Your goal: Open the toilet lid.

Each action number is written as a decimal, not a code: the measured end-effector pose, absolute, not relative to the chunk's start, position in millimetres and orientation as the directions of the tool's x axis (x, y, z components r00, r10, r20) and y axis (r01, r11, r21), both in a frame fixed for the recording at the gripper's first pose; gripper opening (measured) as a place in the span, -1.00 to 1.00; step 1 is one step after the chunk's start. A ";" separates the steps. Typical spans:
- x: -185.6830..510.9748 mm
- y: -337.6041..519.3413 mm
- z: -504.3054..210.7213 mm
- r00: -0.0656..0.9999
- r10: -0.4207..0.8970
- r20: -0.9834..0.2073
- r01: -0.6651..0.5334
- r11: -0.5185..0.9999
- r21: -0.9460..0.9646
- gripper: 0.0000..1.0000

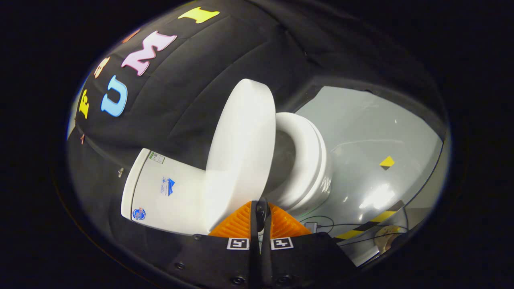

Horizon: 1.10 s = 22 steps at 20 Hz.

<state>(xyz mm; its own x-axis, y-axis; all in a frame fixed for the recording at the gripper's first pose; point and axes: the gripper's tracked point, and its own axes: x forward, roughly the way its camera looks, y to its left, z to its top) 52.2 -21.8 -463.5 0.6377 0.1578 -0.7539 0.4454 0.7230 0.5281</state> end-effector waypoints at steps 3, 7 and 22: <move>60.6 -5.3 -427.8 0.647 0.094 -0.757 0.380 0.821 0.426 -0.90; 67.6 21.5 -393.5 0.661 0.016 -0.750 0.339 0.886 0.317 -0.91; 99.9 146.4 -311.3 0.759 0.017 -0.651 0.098 0.985 0.140 -0.90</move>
